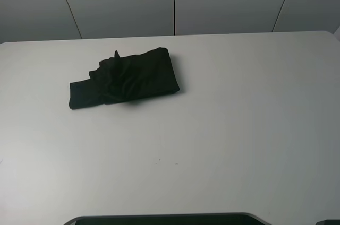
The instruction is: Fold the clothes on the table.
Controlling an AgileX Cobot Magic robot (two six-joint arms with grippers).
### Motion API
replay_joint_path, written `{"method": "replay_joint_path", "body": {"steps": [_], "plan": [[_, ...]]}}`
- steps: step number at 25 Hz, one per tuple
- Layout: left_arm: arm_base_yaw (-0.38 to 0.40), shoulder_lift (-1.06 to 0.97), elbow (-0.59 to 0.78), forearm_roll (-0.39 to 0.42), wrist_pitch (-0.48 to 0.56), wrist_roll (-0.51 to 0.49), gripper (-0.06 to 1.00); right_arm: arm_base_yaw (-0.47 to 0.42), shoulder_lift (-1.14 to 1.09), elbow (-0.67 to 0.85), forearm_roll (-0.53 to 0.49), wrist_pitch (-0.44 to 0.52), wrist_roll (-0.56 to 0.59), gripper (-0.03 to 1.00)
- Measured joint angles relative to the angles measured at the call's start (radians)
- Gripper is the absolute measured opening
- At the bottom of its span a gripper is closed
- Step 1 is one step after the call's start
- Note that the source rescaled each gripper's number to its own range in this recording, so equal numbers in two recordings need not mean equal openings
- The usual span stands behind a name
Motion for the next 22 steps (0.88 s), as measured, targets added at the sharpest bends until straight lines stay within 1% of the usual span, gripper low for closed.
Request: {"method": "replay_joint_path", "body": {"steps": [2,4,7,9,12,14,17,19,22], "plan": [[0.0,0.0,0.034,-0.024,0.001,0.0,1.0,-0.042,0.0,0.053,0.081,0.0,0.003,0.83],[0.0,0.0,0.065,-0.051,0.001,0.0,1.0,-0.08,0.0,0.111,0.14,0.0,0.013,0.82],[0.0,0.0,0.132,-0.106,0.001,-0.009,1.0,-0.115,0.0,0.223,0.23,-0.002,0.036,0.82],[0.0,0.0,0.194,-0.14,0.001,-0.019,1.0,-0.122,0.0,0.311,0.292,-0.002,0.057,0.82],[0.0,0.0,0.295,-0.159,0.001,-0.039,1.0,-0.122,0.002,0.437,0.382,-0.002,0.095,0.82],[0.0,0.0,0.355,-0.177,-0.025,-0.061,1.0,-0.122,0.002,0.516,0.422,0.0,0.103,0.82],[0.0,0.002,0.427,-0.214,-0.083,-0.079,1.0,-0.122,0.004,0.629,0.453,0.002,0.11,0.82],[0.0,0.002,0.446,-0.224,-0.127,-0.09,1.0,-0.122,0.004,0.688,0.475,0.002,0.112,0.82],[0.0,-0.002,0.453,-0.224,-0.142,-0.101,1.0,-0.122,0.004,0.762,0.506,0.0,0.114,0.82]]}}
